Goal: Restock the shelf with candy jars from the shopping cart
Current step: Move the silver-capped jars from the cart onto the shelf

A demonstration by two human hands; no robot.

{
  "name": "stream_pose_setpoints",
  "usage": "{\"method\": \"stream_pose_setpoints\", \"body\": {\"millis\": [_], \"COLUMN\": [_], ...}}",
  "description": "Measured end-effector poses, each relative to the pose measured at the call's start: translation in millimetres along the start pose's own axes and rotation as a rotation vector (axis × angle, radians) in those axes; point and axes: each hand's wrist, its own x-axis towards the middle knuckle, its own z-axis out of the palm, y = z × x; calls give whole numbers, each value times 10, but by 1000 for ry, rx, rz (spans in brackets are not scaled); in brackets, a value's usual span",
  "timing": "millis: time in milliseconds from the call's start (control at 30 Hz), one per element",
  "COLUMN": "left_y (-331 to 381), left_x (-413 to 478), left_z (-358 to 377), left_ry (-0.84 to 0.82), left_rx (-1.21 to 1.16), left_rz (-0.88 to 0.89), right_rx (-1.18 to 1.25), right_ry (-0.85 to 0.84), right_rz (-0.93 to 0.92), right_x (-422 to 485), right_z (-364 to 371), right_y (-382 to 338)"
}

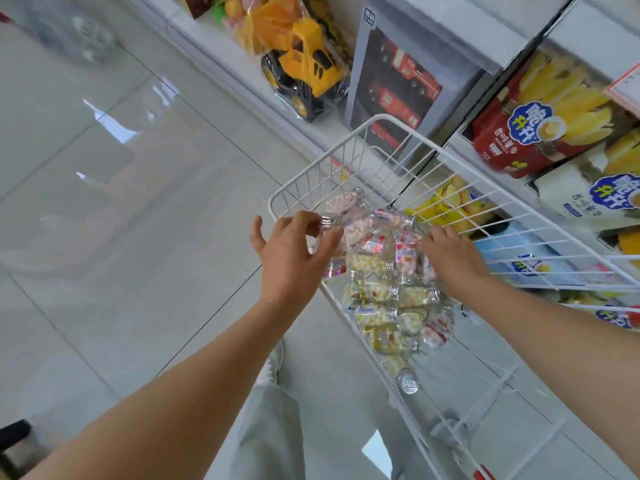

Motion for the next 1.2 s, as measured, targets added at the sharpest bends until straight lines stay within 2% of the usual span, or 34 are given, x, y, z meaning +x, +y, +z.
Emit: {"method": "stream_pose_setpoints", "body": {"millis": [233,333,400,467,567,600,667,767,867,1067,1200], "left_y": [-18,-13,-10,-1,14,24,36,22,8,72,363], "left_x": [0,-2,-5,2,11,12,15,18,14,26,76], "left_z": [53,50,44,40,43,45,44,42,33,-42,-214], "left_ry": [4,-6,-14,-18,-28,-30,-36,-46,-50,-66,-94], "left_rx": [-23,-27,-30,-28,-24,-23,-23,-25,-19,-17,-82], "left_rz": [-19,-28,-41,-51,-70,-76,-85,-88,-80,-94,-91], "right_rx": [-162,-39,241,692,1491,1678,1902,2047,2171,2195,2203], "right_ry": [-29,-16,48,39,-117,-205,-357,-473,-488,-392,-197], "right_rz": [-88,-9,68,122,133,108,55,-1,-13,-45,-54], "right_x": [-97,-68,-69,-112,-166,-172,-173,-177,-178,-265,-481], "right_z": [51,40,-27,-137,-311,-341,-375,-384,-355,-531,-923], "right_y": [156,198,215,219,160,137,89,-6,-82,-131,2]}}
